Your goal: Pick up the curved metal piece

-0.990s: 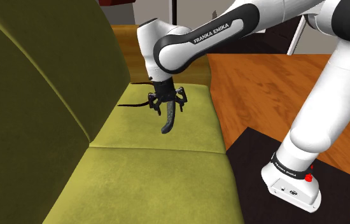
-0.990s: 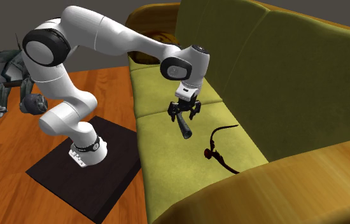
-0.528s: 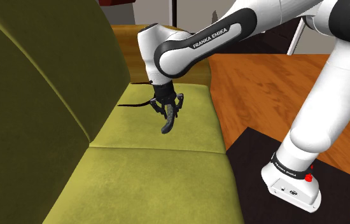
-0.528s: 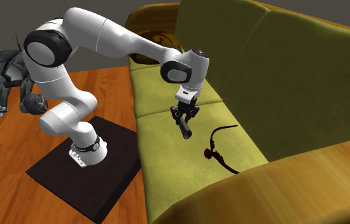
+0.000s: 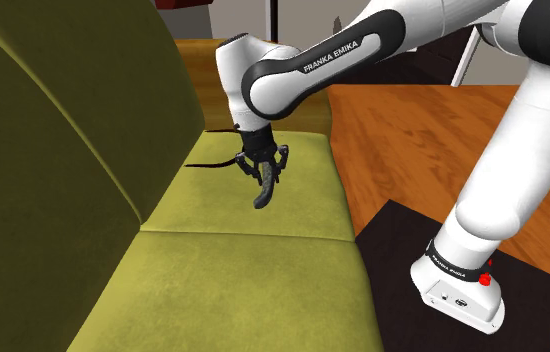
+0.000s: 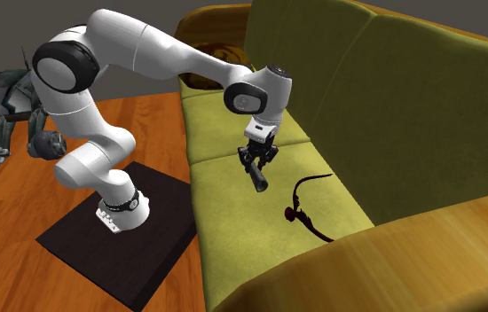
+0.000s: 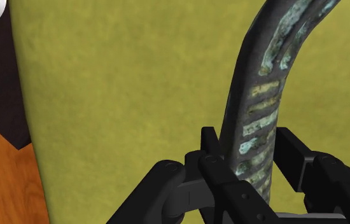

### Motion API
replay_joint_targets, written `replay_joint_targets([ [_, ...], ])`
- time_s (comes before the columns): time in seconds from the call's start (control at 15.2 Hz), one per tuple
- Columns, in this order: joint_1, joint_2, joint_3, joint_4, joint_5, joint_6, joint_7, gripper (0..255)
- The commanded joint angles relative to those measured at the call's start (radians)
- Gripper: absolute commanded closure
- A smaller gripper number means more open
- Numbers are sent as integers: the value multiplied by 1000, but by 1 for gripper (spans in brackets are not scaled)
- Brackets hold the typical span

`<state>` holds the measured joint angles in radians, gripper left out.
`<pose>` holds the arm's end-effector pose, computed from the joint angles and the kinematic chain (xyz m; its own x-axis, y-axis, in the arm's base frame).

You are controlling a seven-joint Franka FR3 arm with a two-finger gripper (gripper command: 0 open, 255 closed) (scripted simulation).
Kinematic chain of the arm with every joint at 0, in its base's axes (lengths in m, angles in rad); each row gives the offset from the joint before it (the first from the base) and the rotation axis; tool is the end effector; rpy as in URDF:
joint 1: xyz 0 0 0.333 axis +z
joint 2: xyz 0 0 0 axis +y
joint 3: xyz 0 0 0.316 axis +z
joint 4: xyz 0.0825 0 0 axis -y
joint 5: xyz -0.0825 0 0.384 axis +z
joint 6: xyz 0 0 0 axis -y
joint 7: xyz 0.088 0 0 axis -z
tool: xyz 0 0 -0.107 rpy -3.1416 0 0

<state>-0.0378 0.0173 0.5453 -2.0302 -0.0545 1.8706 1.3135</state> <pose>0.4697 0.2554 0.4252 0.7073 -0.7069 -0.0060 -0.6949 -0.6967 0.1781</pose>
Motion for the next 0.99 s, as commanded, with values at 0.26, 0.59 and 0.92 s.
replay_joint_targets([
  [0.26,-2,-25,-2,55,13,-76,-13,255],
  [0.59,-4,-40,-4,108,21,-141,-22,255],
  [0.92,-4,-46,-4,144,24,-182,-25,255],
])
